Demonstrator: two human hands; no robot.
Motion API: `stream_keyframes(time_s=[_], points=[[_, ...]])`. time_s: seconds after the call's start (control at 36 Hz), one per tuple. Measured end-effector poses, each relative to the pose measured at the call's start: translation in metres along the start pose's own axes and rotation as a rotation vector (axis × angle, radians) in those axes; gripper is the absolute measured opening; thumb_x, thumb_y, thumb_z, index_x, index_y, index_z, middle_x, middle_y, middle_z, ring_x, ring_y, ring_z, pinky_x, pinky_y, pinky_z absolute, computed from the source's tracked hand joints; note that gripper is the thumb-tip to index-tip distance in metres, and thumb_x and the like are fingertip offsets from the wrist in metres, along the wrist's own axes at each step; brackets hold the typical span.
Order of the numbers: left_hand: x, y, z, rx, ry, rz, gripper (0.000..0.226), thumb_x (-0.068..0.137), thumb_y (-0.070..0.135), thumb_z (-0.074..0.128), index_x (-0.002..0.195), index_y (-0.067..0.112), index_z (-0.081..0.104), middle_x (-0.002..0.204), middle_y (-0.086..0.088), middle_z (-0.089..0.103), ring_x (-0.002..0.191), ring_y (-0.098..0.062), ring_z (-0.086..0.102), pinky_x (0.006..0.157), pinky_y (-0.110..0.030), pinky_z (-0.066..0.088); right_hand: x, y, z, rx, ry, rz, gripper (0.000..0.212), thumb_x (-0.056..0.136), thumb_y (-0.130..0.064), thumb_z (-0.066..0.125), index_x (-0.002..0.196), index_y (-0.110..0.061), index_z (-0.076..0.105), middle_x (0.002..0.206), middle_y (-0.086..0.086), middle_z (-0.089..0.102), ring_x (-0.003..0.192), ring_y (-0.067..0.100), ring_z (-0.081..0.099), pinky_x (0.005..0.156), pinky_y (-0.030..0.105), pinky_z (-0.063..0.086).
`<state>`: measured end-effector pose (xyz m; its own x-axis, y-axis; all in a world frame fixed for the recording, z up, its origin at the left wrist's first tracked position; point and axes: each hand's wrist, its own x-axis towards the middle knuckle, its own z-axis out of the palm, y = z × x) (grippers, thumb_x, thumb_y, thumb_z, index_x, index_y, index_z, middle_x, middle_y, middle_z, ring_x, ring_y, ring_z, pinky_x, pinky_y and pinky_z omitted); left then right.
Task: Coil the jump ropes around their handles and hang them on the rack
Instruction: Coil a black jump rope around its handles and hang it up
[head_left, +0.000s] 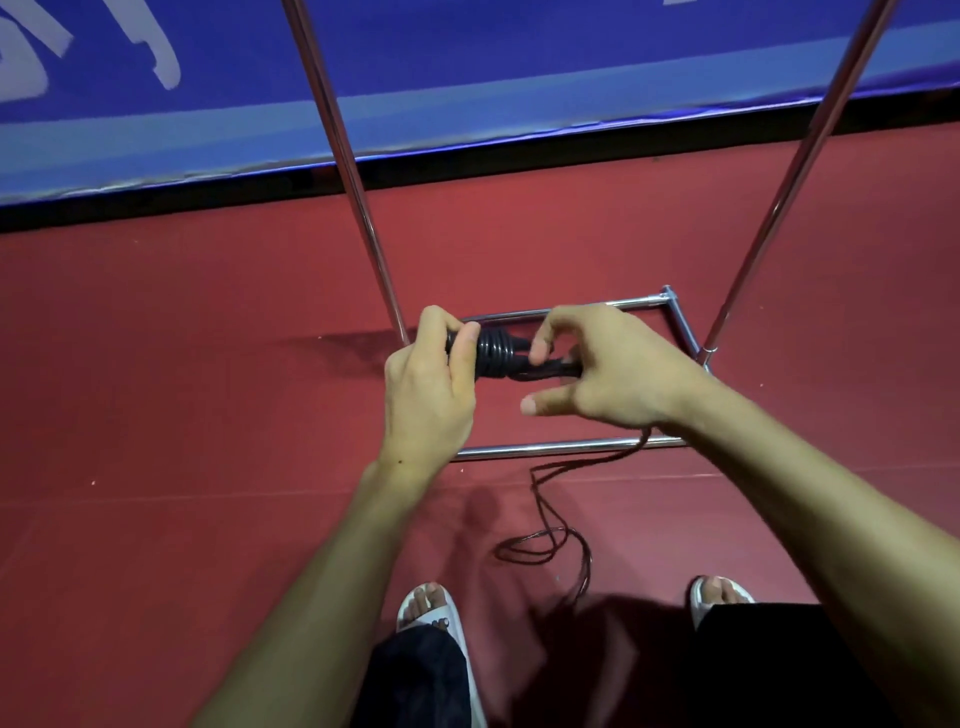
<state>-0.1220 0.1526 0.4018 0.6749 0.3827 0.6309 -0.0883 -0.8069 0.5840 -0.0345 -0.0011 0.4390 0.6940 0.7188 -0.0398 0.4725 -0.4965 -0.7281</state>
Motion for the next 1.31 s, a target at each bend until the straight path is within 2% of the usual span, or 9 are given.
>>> stream_keyframes(time_s=[0.11,0.19,0.31,0.5,0.61,1.03,1.11,1.22,1.31], points=[[-0.001,-0.002,0.0,-0.019,-0.101,-0.014,0.018,0.097,0.016,0.046,0.08,0.01,0.047,0.052,0.01,0.037,0.055,-0.021,0.037,0.049,-0.014,0.028,0.006,0.01,-0.007,-0.186,-0.018,-0.198,0.016,0.074,-0.022,0.083,0.079,-0.024,0.068,0.068,-0.004,0.066,0.067,0.016,0.061,0.062,0.021,0.045],[-0.004,-0.002,0.0,-0.065,-0.185,-0.041,0.02,0.097,0.022,0.044,0.078,0.015,0.044,0.052,-0.005,0.044,0.054,-0.024,0.04,0.051,-0.026,0.03,0.01,0.021,-0.01,-0.171,-0.047,-0.272,0.009,0.075,-0.024,0.083,0.077,-0.023,0.074,0.066,-0.004,0.069,0.066,0.012,0.064,0.063,0.026,0.048],[-0.004,0.003,-0.003,-0.203,-0.223,-0.185,0.025,0.096,0.027,0.042,0.072,0.021,0.043,0.056,-0.002,0.047,0.052,-0.015,0.043,0.054,-0.034,0.037,0.009,0.025,-0.021,-0.002,-0.037,-0.33,0.011,0.068,-0.027,0.086,0.073,-0.023,0.077,0.074,-0.011,0.064,0.069,0.003,0.061,0.064,0.016,0.042],[-0.002,0.011,-0.011,-0.513,-0.335,-0.288,0.026,0.095,0.031,0.046,0.073,0.017,0.049,0.055,0.006,0.047,0.05,-0.016,0.044,0.05,-0.034,0.038,0.004,0.018,-0.03,0.308,-0.183,-0.34,0.02,0.061,-0.024,0.083,0.071,-0.01,0.073,0.067,0.011,0.069,0.061,0.013,0.06,0.062,0.031,0.049],[-0.003,0.016,-0.012,-0.649,-0.416,-0.324,0.029,0.095,0.028,0.049,0.075,0.006,0.049,0.056,-0.003,0.043,0.049,-0.018,0.039,0.047,-0.029,0.037,0.004,0.017,-0.028,0.385,-0.235,-0.309,0.021,0.061,-0.022,0.083,0.069,-0.007,0.071,0.062,0.004,0.065,0.06,0.018,0.054,0.06,0.035,0.043],[0.001,0.033,-0.006,-1.01,-0.144,-0.507,0.027,0.093,0.023,0.042,0.069,0.012,0.041,0.054,0.006,0.041,0.046,-0.008,0.038,0.044,-0.022,0.035,0.009,0.025,-0.017,0.761,-0.226,-0.191,0.018,0.069,-0.032,0.075,0.059,-0.018,0.071,0.054,-0.01,0.056,0.049,-0.001,0.047,0.049,0.012,0.039],[0.0,0.041,-0.003,-1.076,-0.161,-0.539,0.027,0.092,0.025,0.042,0.069,0.013,0.04,0.054,0.008,0.043,0.047,-0.007,0.042,0.046,-0.023,0.04,0.007,0.018,-0.011,0.976,-0.287,-0.154,0.031,0.063,-0.034,0.066,0.078,-0.008,0.061,0.05,-0.007,0.057,0.039,0.002,0.051,0.04,0.014,0.042],[0.0,0.046,0.001,-1.114,-0.088,-0.614,0.034,0.103,0.02,0.037,0.07,0.013,0.041,0.055,0.004,0.045,0.047,-0.008,0.044,0.044,-0.021,0.041,0.008,0.015,0.001,1.192,-0.253,-0.168,0.011,0.078,-0.023,0.066,0.082,-0.021,0.056,0.047,0.0,0.046,0.032,0.007,0.035,0.032,0.014,0.026],[0.003,0.043,0.005,-1.078,0.044,-0.697,0.033,0.105,0.016,0.033,0.075,0.01,0.045,0.061,-0.005,0.049,0.052,-0.015,0.048,0.044,-0.021,0.039,0.01,0.014,0.018,1.178,-0.051,-0.094,0.039,0.09,0.012,0.043,0.072,-0.02,0.054,0.051,0.005,0.05,0.035,0.008,0.028,0.04,0.013,0.016]])
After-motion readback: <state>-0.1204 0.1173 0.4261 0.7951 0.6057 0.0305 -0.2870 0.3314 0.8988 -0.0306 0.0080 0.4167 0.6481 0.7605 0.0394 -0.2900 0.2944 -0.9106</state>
